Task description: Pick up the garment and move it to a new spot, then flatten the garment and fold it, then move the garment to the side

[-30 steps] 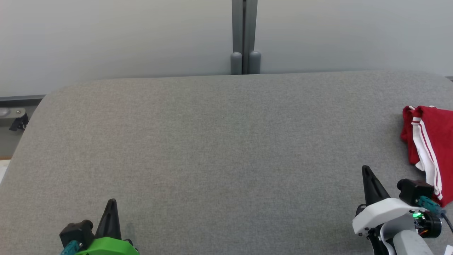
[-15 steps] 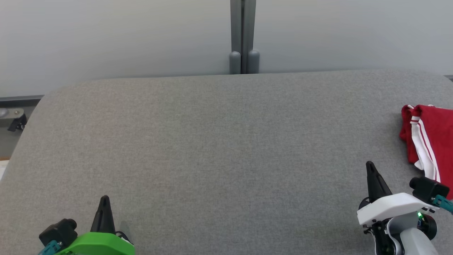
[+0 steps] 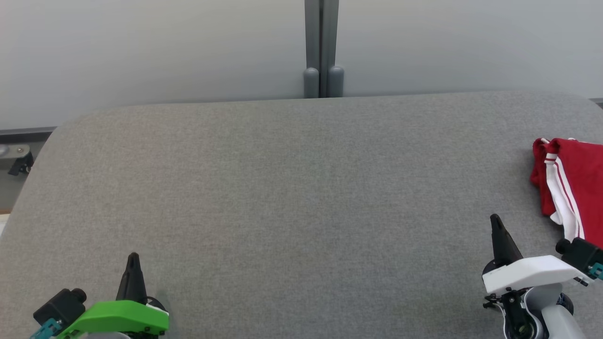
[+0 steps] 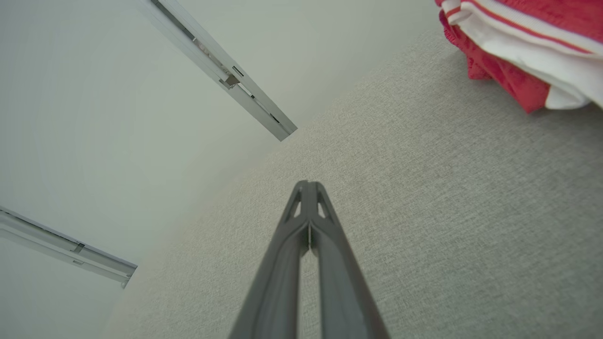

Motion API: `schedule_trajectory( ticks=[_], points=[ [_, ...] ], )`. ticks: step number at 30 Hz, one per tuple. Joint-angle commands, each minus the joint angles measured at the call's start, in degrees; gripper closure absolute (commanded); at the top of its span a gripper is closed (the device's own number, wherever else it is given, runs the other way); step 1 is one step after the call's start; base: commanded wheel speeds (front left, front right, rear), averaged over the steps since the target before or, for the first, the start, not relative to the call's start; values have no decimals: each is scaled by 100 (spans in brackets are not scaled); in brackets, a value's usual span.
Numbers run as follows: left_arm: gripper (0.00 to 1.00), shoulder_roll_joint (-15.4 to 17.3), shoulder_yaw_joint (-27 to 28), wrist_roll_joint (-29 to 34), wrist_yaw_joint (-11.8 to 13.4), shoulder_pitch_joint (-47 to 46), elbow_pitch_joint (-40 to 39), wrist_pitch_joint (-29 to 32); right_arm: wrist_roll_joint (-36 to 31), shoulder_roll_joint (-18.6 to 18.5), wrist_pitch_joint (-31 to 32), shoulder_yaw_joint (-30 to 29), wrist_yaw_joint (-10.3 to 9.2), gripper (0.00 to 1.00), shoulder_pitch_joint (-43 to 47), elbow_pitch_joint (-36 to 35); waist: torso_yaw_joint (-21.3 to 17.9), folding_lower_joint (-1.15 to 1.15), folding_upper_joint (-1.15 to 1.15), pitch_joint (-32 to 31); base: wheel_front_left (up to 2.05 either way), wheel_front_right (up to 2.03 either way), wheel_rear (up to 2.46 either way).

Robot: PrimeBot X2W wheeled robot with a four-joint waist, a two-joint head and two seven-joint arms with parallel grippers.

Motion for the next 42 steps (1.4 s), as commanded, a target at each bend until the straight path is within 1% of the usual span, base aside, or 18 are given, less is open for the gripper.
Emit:
schedule_trajectory(
  ticks=[1,18,42],
  points=[
    [100,33,27,-198,27,-169,-117,44,205,-43,49,0,-2,100,-45,-123,-3,0,0,1,0,0,0],
    [100,43,105,-1421,51,-245,-306,365,1416,-54,372,-9,-3,100,26,-319,-35,0,0,15,0,0,0],
    [100,54,190,-2832,85,-326,-510,743,2810,-66,749,-21,-4,100,100,-540,-80,0,0,35,0,0,0]
  ],
)
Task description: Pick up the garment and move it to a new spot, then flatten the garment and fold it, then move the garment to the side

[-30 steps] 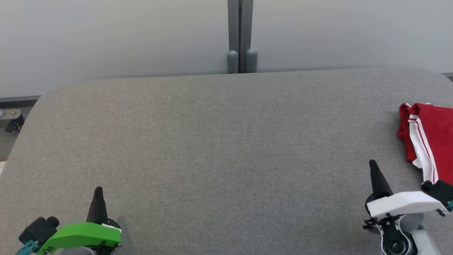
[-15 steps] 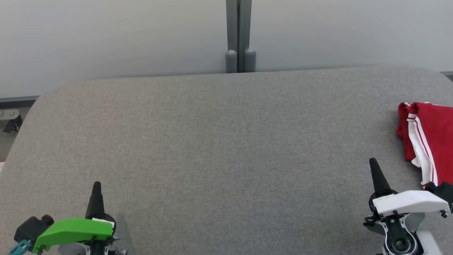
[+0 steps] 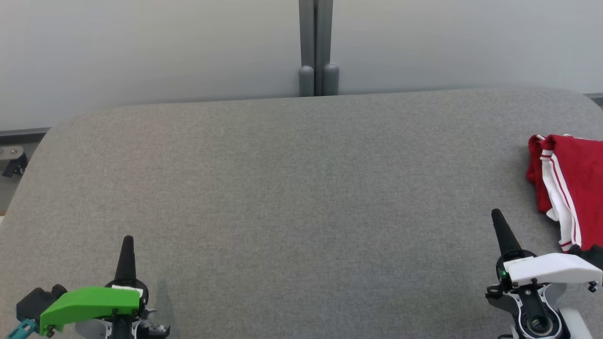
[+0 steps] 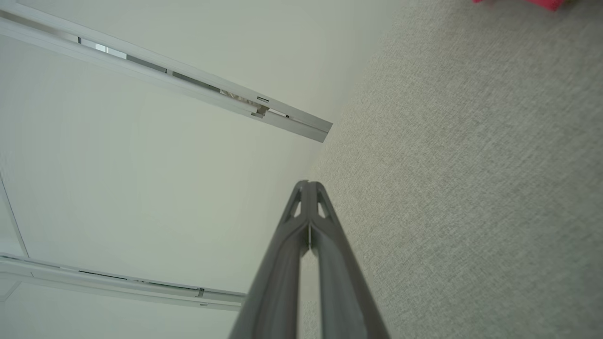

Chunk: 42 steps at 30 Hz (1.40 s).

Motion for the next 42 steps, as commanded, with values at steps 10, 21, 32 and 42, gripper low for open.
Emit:
schedule_trajectory(
  ticks=[10,21,32,42],
  points=[
    [100,49,55,-665,31,-180,-146,171,650,-41,177,-13,-4,100,34,-164,-21,0,0,9,0,0,0],
    [100,52,90,-1179,38,-196,-221,310,1155,-45,315,-18,-4,100,64,-244,-42,0,0,19,0,0,0],
    [100,55,120,-1641,51,-232,-280,435,1617,-49,437,-22,-4,100,103,-315,-63,0,0,28,0,0,0],
    [100,58,141,-2031,62,-250,-339,537,2004,-53,543,-26,-5,100,131,-374,-82,0,0,36,0,0,0]
  ],
)
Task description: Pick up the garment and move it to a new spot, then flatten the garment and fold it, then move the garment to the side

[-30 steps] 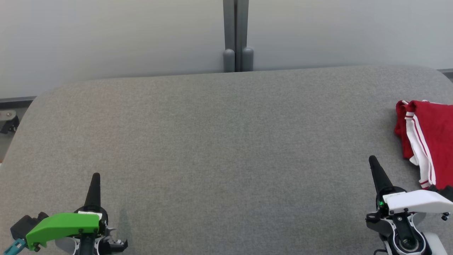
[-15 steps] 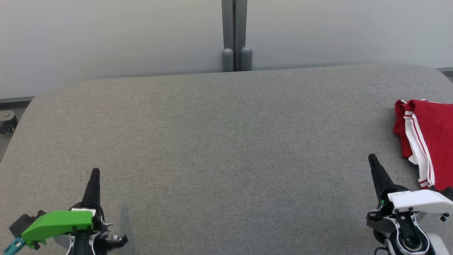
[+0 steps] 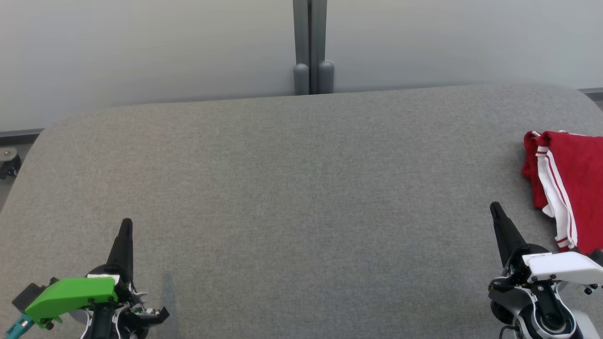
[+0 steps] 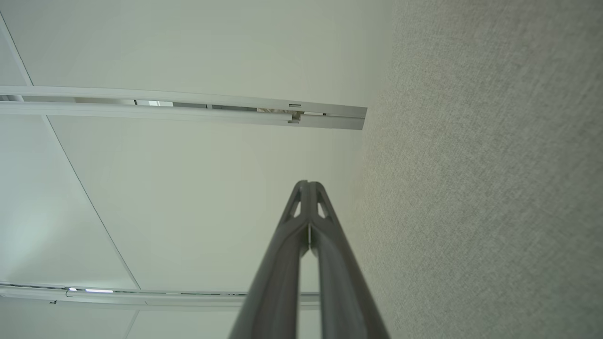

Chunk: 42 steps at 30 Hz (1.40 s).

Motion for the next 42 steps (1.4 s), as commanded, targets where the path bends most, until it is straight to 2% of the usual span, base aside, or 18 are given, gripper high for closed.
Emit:
schedule_trajectory(
  ticks=[1,7,42],
  points=[
    [100,42,26,-112,18,-104,-37,29,112,-35,35,-11,-4,100,75,-51,-2,0,0,1,0,0,0],
    [100,44,39,-330,22,-107,-68,93,322,-36,98,-13,-4,100,90,-83,-14,0,0,6,0,0,0],
    [100,43,35,-310,21,-103,-64,92,303,-36,95,-13,-4,100,87,-78,-14,0,0,6,0,0,0]
  ],
)
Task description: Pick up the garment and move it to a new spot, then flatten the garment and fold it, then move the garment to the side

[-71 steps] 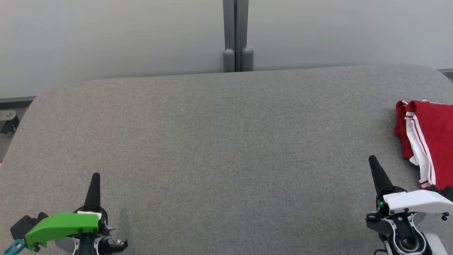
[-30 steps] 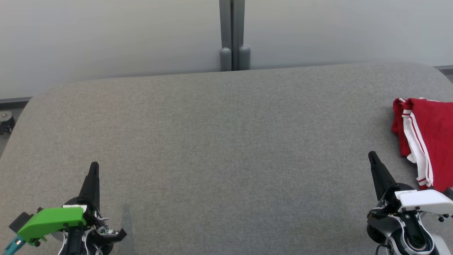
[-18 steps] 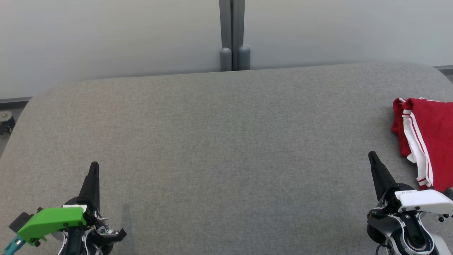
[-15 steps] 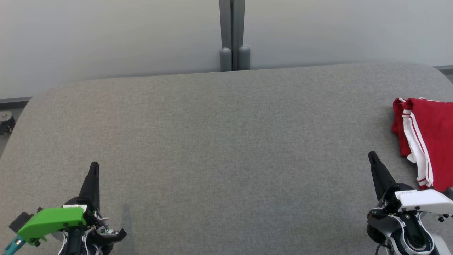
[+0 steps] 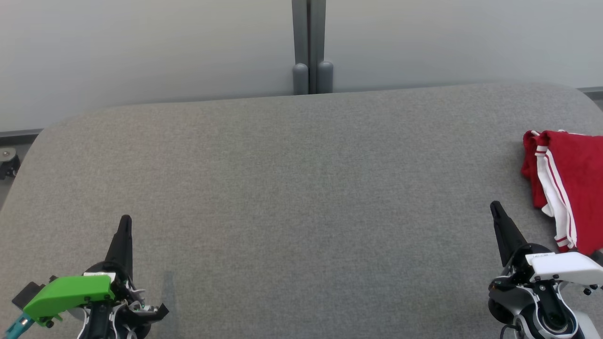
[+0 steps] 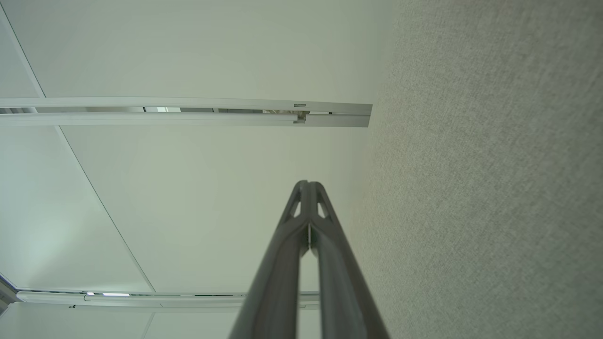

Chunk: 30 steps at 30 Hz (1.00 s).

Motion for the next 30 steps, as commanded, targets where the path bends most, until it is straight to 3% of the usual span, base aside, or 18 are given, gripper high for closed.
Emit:
schedule_trajectory(
  ticks=[1,30],
  points=[
    [100,40,13,-19,16,-70,-18,24,11,-32,22,-10,-4,100,72,-27,0,0,0,0,0,0,0],
    [100,40,12,-19,16,-70,-19,23,11,-32,22,-10,-3,100,72,-27,0,0,0,0,0,0,0]
  ],
)
